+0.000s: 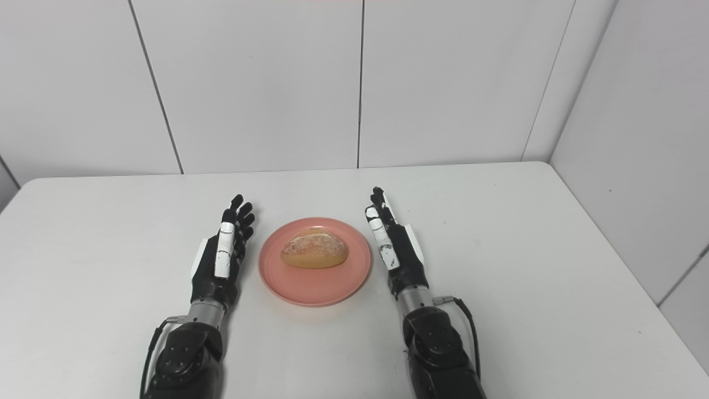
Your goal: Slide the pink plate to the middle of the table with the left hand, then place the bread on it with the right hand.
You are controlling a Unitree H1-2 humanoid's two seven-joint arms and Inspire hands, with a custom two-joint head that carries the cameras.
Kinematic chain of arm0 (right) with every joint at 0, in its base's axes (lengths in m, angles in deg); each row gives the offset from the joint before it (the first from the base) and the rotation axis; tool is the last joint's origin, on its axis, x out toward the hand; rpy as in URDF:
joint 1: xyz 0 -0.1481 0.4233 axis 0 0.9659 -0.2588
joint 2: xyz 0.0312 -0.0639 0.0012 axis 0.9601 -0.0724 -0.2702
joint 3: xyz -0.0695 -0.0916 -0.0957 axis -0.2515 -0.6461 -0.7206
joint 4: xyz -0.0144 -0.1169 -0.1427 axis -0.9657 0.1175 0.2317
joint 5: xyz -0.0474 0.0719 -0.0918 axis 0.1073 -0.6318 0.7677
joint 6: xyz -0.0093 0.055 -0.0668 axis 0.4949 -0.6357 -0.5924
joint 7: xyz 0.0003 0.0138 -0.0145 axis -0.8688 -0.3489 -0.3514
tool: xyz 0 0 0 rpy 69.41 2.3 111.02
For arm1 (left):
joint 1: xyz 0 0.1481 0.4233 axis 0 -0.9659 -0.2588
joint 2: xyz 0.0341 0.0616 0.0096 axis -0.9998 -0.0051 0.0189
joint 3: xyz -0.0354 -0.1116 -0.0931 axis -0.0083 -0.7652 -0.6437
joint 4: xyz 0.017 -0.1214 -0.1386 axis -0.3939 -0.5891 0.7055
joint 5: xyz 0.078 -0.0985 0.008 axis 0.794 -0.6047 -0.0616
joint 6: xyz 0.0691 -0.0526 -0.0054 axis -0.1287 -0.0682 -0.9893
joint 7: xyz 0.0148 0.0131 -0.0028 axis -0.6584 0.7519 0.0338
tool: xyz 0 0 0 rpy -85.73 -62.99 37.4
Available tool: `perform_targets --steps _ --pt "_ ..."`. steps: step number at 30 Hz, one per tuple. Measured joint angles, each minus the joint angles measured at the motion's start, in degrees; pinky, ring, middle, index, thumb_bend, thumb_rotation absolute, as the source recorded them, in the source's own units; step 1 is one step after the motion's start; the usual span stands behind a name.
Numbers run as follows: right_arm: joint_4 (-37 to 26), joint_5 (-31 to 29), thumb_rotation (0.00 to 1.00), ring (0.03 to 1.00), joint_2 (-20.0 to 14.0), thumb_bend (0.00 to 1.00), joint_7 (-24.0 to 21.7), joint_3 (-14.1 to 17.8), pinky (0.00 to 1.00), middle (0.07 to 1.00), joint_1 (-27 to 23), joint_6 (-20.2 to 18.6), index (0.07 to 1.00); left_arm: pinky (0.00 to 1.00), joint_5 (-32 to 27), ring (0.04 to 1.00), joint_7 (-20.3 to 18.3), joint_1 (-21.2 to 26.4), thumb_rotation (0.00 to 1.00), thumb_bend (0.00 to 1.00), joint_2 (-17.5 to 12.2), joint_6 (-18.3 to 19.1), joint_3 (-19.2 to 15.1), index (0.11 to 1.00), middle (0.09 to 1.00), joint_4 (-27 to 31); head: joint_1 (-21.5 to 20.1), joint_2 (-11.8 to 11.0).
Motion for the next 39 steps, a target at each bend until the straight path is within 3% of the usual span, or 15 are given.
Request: perform_targets --steps 10,13,18,29,39 --pt "-1.34 -1.04 1.00 1.000 0.36 0.55 0.09 0.65 1.00 1.000 0.09 -1.00 1.000 1.00 0.13 0.994 -0.17 0.00 1.00 0.73 -0.61 0.00 0.37 0.971 0.985 0.02 0.09 0.18" --pt "-1.33 -1.05 0.99 1.000 0.48 0.58 0.65 0.86 1.00 1.000 0.09 -1.42 1.000 1.00 0.20 1.000 -0.19 -0.01 1.00 0.73 -1.06 0.01 0.63 0.974 0.989 0.07 0.09 0.18" --pt "-1.32 -0.31 1.00 1.000 0.48 0.54 1.78 1.05 1.00 1.000 0.09 -1.58 1.000 1.00 0.42 1.000 -0.32 -0.12 1.00 0.73 -1.65 0.07 1.36 0.978 0.998 0.31 0.00 0.35" --pt "-0.83 0.27 1.00 1.000 0.47 0.56 2.31 1.57 1.00 1.000 0.09 -1.58 1.000 1.00 1.50 1.000 -0.61 -0.33 1.00 0.71 -2.48 0.32 2.00 0.995 1.000 0.66 0.00 0.62" --pt "-1.64 0.34 1.00 1.000 0.65 0.51 2.98 1.69 1.00 1.000 1.24 -1.59 1.000 1.00 1.52 1.000 -0.87 -0.33 1.00 0.71 -2.57 -0.41 1.84 0.995 1.000 0.57 0.17 1.14"
